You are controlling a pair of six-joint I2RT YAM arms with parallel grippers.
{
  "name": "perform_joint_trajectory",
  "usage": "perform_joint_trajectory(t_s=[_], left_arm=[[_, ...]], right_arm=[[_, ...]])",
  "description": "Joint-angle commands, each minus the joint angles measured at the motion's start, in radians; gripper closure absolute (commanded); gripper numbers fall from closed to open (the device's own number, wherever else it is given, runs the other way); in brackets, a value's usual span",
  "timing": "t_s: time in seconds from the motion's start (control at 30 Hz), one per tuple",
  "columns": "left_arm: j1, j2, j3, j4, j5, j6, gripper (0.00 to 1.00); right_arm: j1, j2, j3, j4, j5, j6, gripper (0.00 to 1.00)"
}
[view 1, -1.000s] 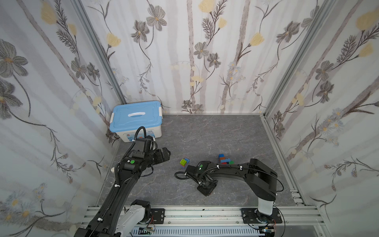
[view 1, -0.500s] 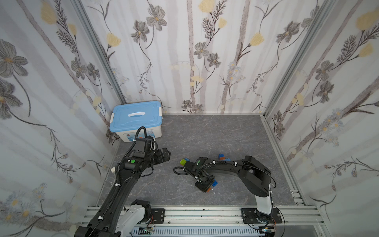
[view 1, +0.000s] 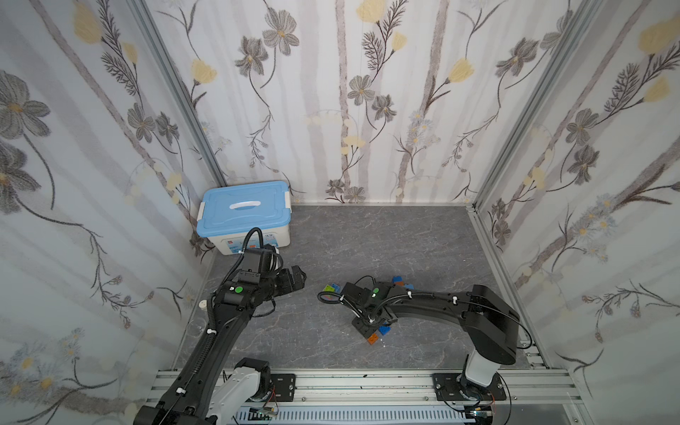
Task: Assemble the letter h with lego
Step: Pick up the lego brick from the center of the board.
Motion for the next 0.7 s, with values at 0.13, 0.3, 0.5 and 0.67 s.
perform_joint_trajectory(t_s=[0.13, 0.3, 0.5, 0.67], left_arm=[[0.002, 0.001, 0.001, 0.022, -0.004, 0.005, 0.0], [0.002, 0.0, 0.0, 0.019, -0.007, 0.004, 0.0], [0.002, -0.004, -0.001, 0.019, -0.01, 0.004, 0.0], [0.001, -0.003, -0.001, 0.019, -0.007, 0.004, 0.0]], right_arm=[[0.007, -0.063, -0.118, 0.092, -0.037, 0.071, 0.49], [0.018, -0.04, -0.104, 0.115, -0.048, 0.077, 0.48], [0.027, -0.019, -0.102, 0.116, -0.05, 0.081, 0.5], [0.031, -0.008, -0.123, 0.128, -0.06, 0.098, 0.55]])
